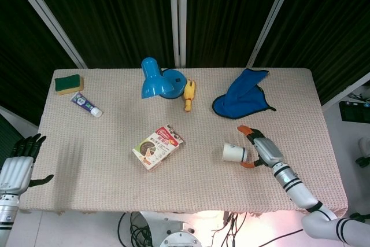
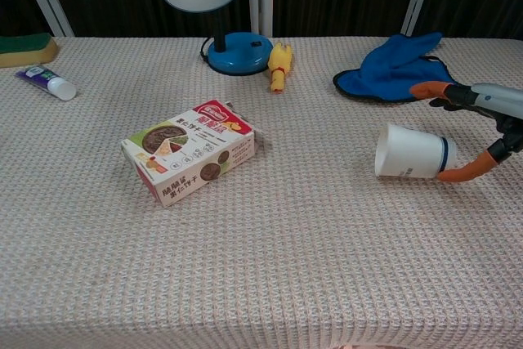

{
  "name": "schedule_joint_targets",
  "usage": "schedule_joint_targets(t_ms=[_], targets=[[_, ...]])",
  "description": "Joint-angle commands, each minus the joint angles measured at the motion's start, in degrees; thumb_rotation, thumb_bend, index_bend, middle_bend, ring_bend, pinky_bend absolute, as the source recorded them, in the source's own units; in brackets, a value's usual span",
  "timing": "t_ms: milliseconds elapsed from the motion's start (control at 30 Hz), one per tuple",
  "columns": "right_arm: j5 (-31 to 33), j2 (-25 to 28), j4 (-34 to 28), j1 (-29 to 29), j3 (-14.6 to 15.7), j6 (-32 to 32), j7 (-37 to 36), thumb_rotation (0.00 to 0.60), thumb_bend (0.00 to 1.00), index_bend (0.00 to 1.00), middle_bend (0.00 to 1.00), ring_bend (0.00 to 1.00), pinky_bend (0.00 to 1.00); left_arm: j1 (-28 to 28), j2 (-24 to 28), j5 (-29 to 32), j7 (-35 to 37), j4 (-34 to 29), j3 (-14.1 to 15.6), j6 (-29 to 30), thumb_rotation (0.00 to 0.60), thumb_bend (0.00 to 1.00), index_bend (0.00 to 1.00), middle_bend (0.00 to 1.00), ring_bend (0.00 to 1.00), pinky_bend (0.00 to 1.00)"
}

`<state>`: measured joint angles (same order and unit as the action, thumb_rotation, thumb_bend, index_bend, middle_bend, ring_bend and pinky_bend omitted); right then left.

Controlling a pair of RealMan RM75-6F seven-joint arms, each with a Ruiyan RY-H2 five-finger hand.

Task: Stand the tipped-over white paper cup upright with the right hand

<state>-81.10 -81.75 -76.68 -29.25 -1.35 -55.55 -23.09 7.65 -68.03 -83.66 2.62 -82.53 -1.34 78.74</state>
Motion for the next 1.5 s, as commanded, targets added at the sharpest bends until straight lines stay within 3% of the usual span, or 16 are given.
schedule_joint_targets(t_ms=[33, 267, 467, 667, 833, 1033, 1233, 1500], targets=[[1.6, 2.7, -2.8, 2.0, 0.0, -2.2, 4.0, 0.600, 0.00, 0.00, 0.00, 0.00, 0.00, 0.0, 0.0, -0.2, -0.2, -0.2, 0.0, 0.1, 0.600, 0.00, 0.01, 0.00, 0.00, 0.04], [2.6, 7.4, -9.2, 3.6, -0.9, -4.6, 7.6, 0.600, 0.00, 0.00, 0.01, 0.00, 0.00, 0.0, 0.2, -0.1, -1.3, -1.1, 0.0, 0.3, 0.600, 0.00, 0.01, 0.00, 0.00, 0.04], [7.3, 9.9, -15.5, 0.9, -3.2, -0.4, 14.9, 0.600, 0.00, 0.00, 0.09, 0.00, 0.00, 0.2, 0.2, 0.0, -1.8, -1.5, 0.1, -0.2, 0.600, 0.00, 0.01, 0.00, 0.00, 0.04], [26.4, 13.6, -22.7, -8.9, -5.9, 10.0, 35.2, 0.600, 0.00, 0.00, 0.13, 0.00, 0.00, 0.2, 0.1, 0.2, -1.4, -1.4, 0.1, -0.3, 0.600, 0.00, 0.01, 0.00, 0.00, 0.04], [43.7, 10.0, -23.8, -16.8, -4.8, 8.0, 49.7, 0.600, 0.00, 0.00, 0.16, 0.00, 0.00, 0.0, 0.1, 0.6, -0.2, -0.6, 0.1, -0.4, 0.600, 0.00, 0.01, 0.00, 0.00, 0.04], [55.6, 4.3, -22.3, -22.5, -3.3, 3.8, 58.4, 0.600, 0.00, 0.00, 0.20, 0.00, 0.00, -0.3, 0.2, 0.6, 1.1, 0.4, 0.3, -0.4, 0.600, 0.00, 0.01, 0.00, 0.00, 0.04], [60.0, 2.3, -21.5, -25.1, -3.5, 5.8, 59.1, 0.600, 0.00, 0.13, 0.28, 0.00, 0.00, -0.6, 0.2, 0.5, 2.2, 0.8, 0.4, -0.1, 0.600, 0.00, 0.01, 0.00, 0.00, 0.04], [58.2, 1.0, -21.4, -25.2, -1.8, 2.3, 59.5, 0.600, 0.01, 0.27, 0.38, 0.00, 0.00, -0.5, 0.1, 0.2, 1.8, 0.8, 0.5, -0.2, 0.600, 0.00, 0.01, 0.00, 0.00, 0.04]])
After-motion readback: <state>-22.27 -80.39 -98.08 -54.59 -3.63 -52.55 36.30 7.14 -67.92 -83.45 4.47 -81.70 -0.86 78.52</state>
